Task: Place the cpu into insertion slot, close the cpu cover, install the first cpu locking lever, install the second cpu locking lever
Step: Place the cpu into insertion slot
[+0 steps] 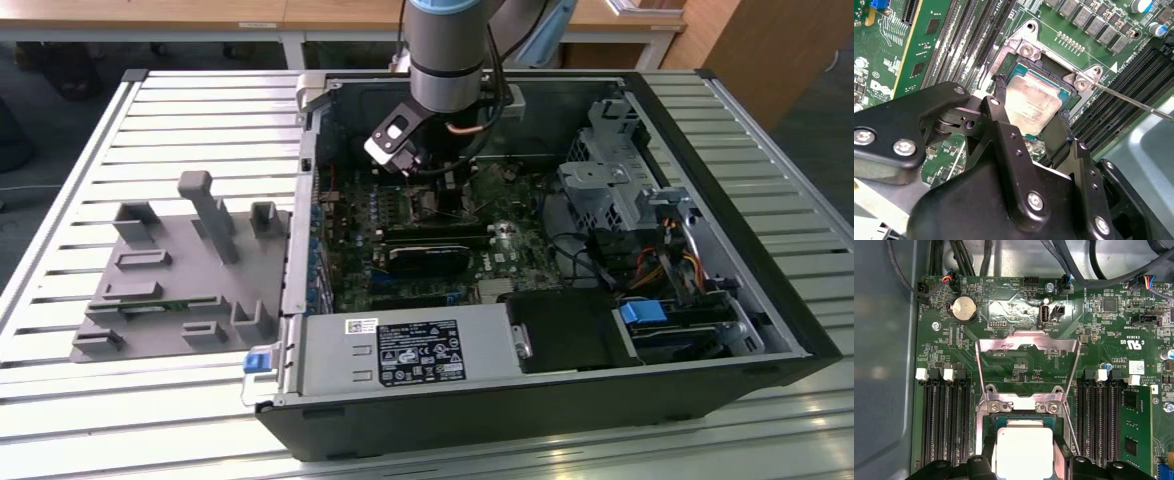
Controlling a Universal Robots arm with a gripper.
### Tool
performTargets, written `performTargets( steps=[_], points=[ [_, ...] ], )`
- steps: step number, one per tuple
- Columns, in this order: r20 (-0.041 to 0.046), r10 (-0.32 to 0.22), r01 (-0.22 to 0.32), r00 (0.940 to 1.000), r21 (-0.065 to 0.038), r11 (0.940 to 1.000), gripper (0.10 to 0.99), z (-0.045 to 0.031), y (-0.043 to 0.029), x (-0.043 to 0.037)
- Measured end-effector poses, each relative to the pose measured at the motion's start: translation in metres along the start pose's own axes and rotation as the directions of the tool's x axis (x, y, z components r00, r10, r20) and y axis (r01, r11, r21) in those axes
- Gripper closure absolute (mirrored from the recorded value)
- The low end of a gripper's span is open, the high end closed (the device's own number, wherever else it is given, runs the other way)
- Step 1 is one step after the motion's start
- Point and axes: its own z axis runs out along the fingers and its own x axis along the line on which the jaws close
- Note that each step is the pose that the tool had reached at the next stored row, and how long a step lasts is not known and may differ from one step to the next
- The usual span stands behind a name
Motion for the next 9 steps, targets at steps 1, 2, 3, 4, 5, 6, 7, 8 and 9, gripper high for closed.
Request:
performTargets(
  steps=[1,2,3,4,5,6,7,8,9],
  points=[
    [0.0001,0.000,0.000,1.0000,0.000,1.0000,0.549,-0.0001,0.0000,-0.0001],
    [0.0001,0.000,0.000,1.0000,0.000,1.0000,0.549,-0.0001,-0.0001,-0.0001],
    [0.0002,0.000,0.000,1.0000,0.000,1.0000,0.549,-0.0001,-0.0001,-0.0001],
    [0.0003,0.000,0.000,1.0000,0.000,1.0000,0.549,-0.0001,-0.0001,0.0000],
    [0.0004,0.000,0.000,1.0000,0.000,1.0000,0.549,-0.0002,-0.0001,0.0000],
    [0.0003,0.000,0.000,1.0000,0.000,1.0000,0.549,-0.0001,-0.0003,0.0001],
    [0.0003,0.000,0.000,1.0000,0.000,1.0000,0.549,-0.0001,-0.0006,0.0002],
    [0.0002,0.000,0.000,1.0000,0.000,1.0000,0.549,-0.0001,-0.0008,0.0004],
    [0.0002,0.000,0.000,1.0000,0.000,1.0000,0.549,0.0000,-0.0009,0.0006]
  ],
)
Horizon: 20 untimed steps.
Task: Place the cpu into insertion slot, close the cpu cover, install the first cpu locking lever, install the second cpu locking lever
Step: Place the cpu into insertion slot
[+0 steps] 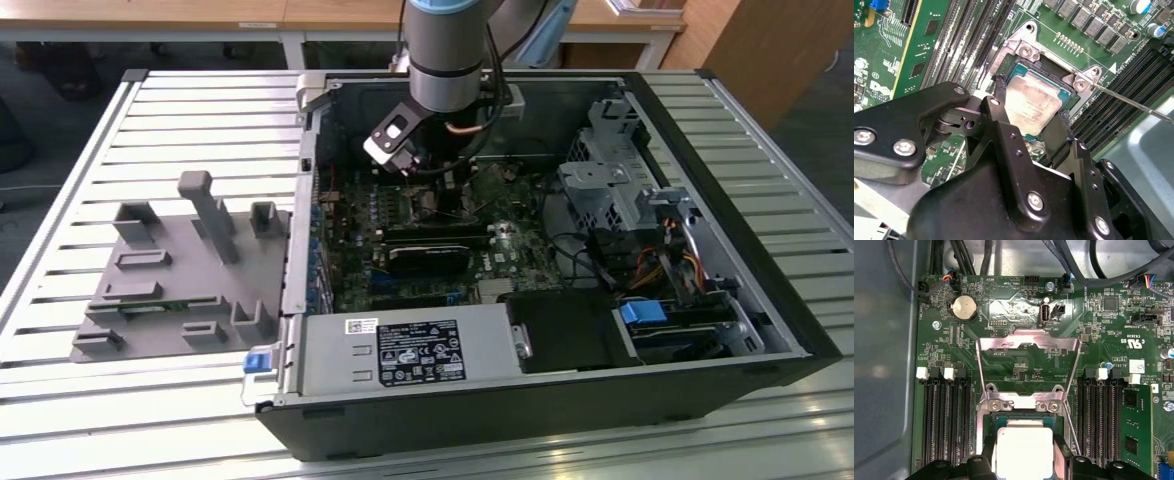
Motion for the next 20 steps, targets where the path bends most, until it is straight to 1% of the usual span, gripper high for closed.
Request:
performTargets(
  steps=[15,16,17,18,20],
  points=[
    [0.0002,0.000,0.000,1.0000,0.000,1.0000,0.549,0.0026,-0.0002,0.0012],
    [-0.0012,0.000,0.000,1.0000,-0.001,1.0000,0.537,0.0030,-0.0001,0.0014],
    [-0.0009,0.000,0.000,1.0000,-0.001,1.0000,0.537,0.0030,-0.0001,0.0014],
    [-0.0006,0.000,0.000,1.0000,0.000,1.0000,0.475,0.0029,-0.0001,0.0013],
    [0.0000,0.000,0.000,1.0000,0.000,1.0000,0.475,0.0027,-0.0002,0.0012]
  ],
)
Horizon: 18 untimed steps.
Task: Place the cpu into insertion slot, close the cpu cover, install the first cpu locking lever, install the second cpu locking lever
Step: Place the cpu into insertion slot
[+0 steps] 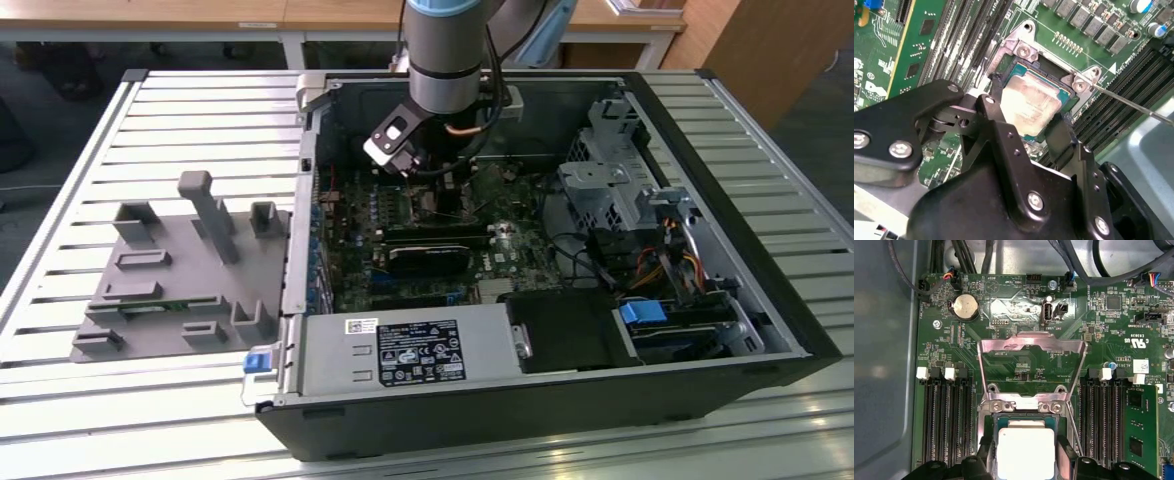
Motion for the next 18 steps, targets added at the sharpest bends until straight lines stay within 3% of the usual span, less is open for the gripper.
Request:
performTargets(
  steps=[7,14,18],
  points=[
    [-0.0003,0.000,0.000,1.0000,0.000,1.0000,0.475,-0.0023,0.0001,0.0000],
    [-0.0016,0.000,0.000,1.0000,0.000,1.0000,0.475,-0.0124,0.0007,0.0000],
    [-0.0019,0.000,0.000,1.0000,0.001,1.0000,0.612,-0.0169,0.0009,0.0000]
  ],
)
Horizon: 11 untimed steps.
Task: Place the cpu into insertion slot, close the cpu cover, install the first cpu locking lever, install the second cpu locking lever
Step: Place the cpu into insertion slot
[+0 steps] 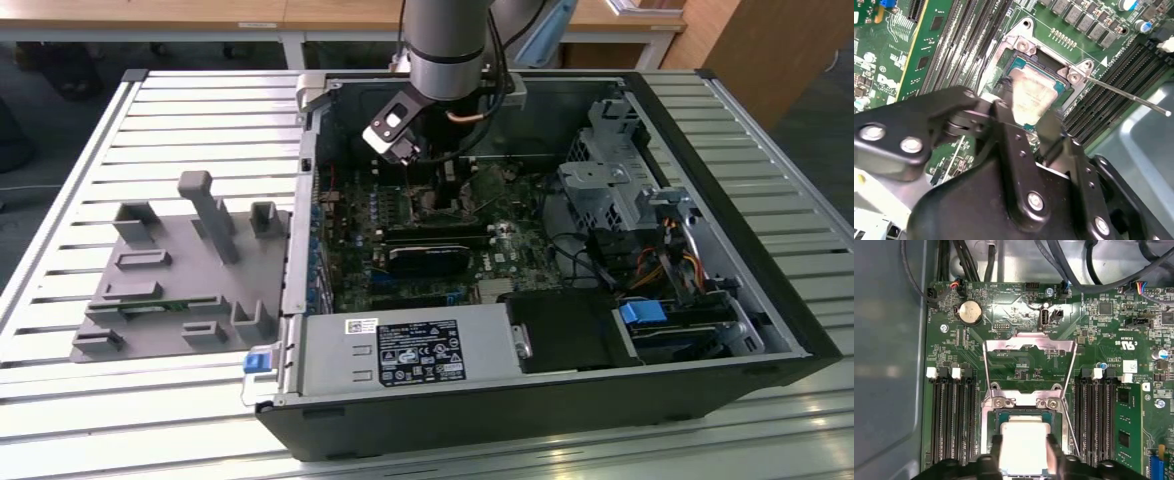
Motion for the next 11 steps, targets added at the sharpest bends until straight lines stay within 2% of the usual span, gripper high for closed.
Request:
performTargets(
  steps=[1,2,4,5,7,8,9,11],
  points=[
    [0.0000,0.000,0.000,1.0000,0.000,1.0000,0.671,-0.0005,0.0000,0.0000],
    [-0.0001,0.000,0.000,1.0000,0.001,1.0000,0.671,-0.0007,0.0001,0.0001],
    [-0.0004,0.000,0.000,1.0000,0.001,1.0000,0.784,-0.0008,0.0001,0.0000],
    [-0.0002,0.000,0.000,1.0000,0.001,1.0000,0.784,-0.0010,0.0001,0.0000],
    [0.0002,0.000,0.000,1.0000,0.001,1.0000,0.902,-0.0014,0.0001,0.0000],
    [0.0003,0.000,0.000,1.0000,0.001,1.0000,0.902,-0.0017,0.0001,0.0000],
    [0.0001,0.000,0.000,1.0000,0.001,1.0000,0.961,-0.0020,0.0001,0.0000],
    [-0.0001,0.000,0.000,1.0000,0.001,1.0000,0.980,-0.0025,0.0001,0.0000]
  ],
)
